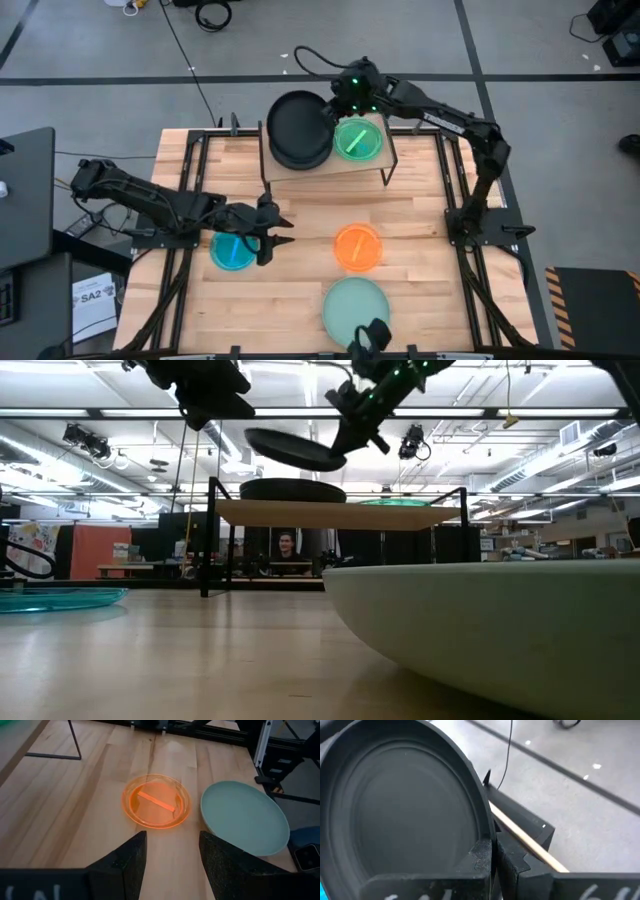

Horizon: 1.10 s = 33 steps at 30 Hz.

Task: Place and stack plates onto a shelf
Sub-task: Stack the black plate on top of the black plate on the shelf

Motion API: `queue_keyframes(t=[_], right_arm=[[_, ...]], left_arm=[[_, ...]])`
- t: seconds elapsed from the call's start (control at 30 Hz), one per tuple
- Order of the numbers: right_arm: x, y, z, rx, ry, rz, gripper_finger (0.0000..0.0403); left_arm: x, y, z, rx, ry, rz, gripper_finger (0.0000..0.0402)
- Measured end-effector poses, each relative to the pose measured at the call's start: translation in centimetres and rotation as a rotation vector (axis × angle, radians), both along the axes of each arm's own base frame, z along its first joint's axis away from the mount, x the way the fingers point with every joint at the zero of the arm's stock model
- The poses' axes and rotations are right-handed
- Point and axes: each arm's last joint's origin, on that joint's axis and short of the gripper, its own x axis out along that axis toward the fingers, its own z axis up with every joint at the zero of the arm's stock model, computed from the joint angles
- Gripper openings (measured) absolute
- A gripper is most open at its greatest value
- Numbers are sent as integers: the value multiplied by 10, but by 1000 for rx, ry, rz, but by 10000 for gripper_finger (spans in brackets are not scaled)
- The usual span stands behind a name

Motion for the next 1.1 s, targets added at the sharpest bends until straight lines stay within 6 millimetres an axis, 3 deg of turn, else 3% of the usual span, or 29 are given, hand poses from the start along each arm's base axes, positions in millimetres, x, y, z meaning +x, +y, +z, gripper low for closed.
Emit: queue_keyframes(t=[0.37, 1.1], right_arm=[[14, -13, -30, 83, 72, 22, 17], [14, -14, -30, 77, 73, 25, 36]], left_arm=[[0, 0, 0, 1, 1, 0, 188], [0, 1, 0, 8, -1, 13, 188]])
